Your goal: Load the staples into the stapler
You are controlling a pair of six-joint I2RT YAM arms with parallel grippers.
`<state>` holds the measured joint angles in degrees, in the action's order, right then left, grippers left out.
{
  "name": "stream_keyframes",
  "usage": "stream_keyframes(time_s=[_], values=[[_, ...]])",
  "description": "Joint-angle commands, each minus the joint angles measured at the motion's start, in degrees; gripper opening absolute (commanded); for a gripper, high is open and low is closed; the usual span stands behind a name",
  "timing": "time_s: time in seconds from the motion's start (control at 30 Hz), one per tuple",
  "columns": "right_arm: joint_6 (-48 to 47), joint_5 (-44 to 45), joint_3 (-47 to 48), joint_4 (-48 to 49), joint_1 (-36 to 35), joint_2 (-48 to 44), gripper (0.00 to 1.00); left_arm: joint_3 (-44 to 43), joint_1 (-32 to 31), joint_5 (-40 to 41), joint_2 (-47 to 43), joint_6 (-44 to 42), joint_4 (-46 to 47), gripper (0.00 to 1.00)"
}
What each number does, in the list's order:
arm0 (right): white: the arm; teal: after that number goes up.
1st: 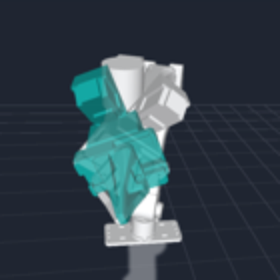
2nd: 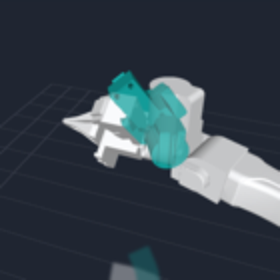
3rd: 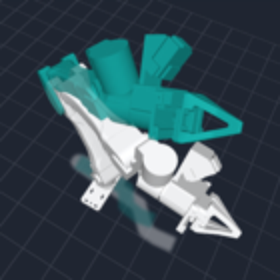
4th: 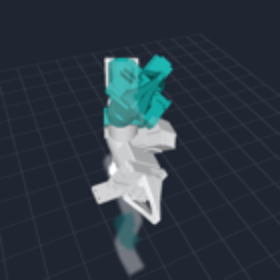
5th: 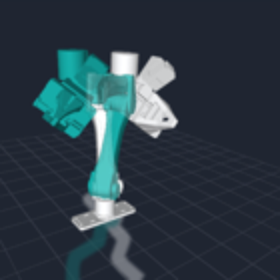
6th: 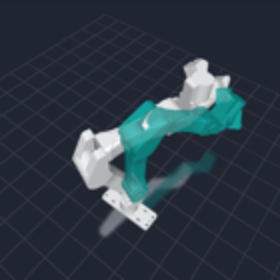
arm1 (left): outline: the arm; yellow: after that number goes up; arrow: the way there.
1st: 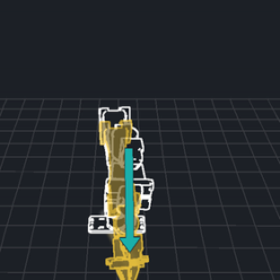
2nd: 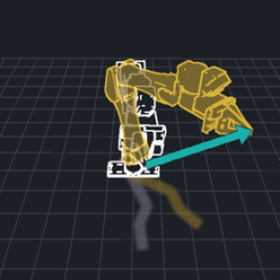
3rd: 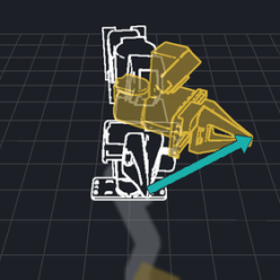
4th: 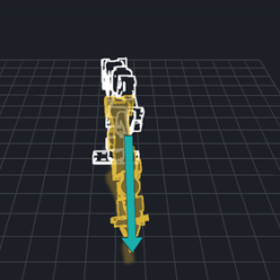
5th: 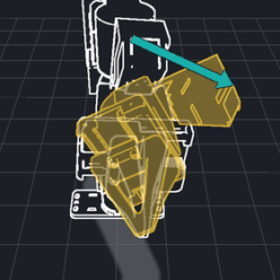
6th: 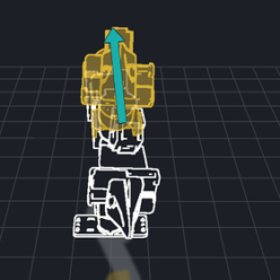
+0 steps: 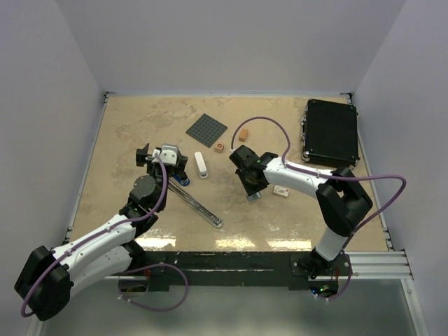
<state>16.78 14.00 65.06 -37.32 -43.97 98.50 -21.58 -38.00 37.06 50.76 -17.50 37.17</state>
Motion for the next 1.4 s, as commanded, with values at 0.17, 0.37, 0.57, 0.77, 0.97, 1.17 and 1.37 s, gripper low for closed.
stream_keyframes(time_s=[0.17,0.37,0.57,0.77,0.97,1.17,1.37], values=[[-0.5,0.4,0.2,0.6,-0.2,1.4,0.29,-0.6,0.2,-1.1,0.3,1.2,2.7,1.00],[-0.7,0.5,-0.5,0.9,-0.2,1.8,0.29,-0.7,0.3,-1.4,0.3,1.2,2.6,1.00],[-0.6,-0.8,-0.9,1.3,-0.4,2.5,0.29,-0.7,0.2,-1.6,0.3,1.1,2.6,1.00],[-0.4,-0.6,-1.5,1.4,-0.9,3.5,0.29,-0.7,0.2,-1.6,0.3,1.2,2.4,1.00],[-0.9,-1.5,-1.1,1.5,-1.6,3.8,0.29,-0.8,0.3,-2.0,0.5,1.3,2.3,1.00],[-0.8,-0.5,-1.2,0.8,-1.7,3.4,0.20,-0.8,0.2,-2.1,0.5,1.5,2.2,1.00],[-0.9,-0.1,0.2,-0.3,-1.7,1.0,0.07,-0.7,0.2,-2.3,0.4,1.7,2.2,1.00]])
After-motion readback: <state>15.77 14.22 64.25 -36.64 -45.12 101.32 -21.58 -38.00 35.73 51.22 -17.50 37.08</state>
